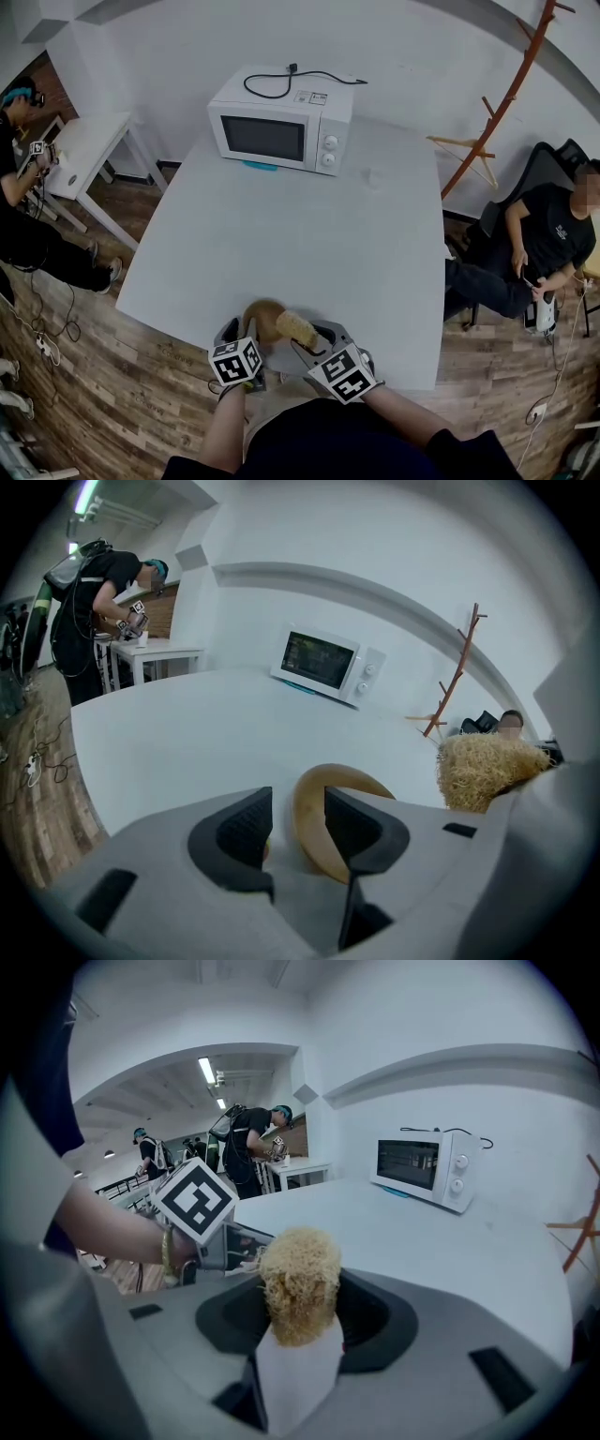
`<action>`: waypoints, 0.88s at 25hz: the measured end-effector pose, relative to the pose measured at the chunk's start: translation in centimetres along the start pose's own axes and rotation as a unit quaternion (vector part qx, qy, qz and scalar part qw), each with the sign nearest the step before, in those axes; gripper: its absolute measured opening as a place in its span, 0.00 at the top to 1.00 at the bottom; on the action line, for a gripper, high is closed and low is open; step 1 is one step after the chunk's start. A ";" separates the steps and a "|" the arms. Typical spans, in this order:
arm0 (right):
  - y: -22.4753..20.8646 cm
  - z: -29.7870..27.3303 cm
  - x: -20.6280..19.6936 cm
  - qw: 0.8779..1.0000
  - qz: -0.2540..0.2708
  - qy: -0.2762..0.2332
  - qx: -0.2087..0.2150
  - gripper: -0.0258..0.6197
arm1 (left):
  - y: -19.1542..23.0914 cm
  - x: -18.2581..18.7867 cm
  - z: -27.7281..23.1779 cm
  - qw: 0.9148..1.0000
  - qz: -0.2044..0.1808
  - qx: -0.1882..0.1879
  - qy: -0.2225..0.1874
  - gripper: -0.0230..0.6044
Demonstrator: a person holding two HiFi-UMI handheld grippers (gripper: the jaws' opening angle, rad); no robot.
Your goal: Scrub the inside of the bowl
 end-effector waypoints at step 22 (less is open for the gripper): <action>1.1 8.5 -1.3 0.997 -0.005 -0.071 0.010 0.67 | -7.9 0.0 10.1 0.997 -0.007 0.007 -0.075 0.93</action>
Point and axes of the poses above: the fingertips, and each gripper's own axes: z backward along the fingers, y to its left, x out of its top, the point moved 7 cm from there along z, backward along the fingers, and after that the axes turned 15 degrees about -y, right-handed, at the moved point
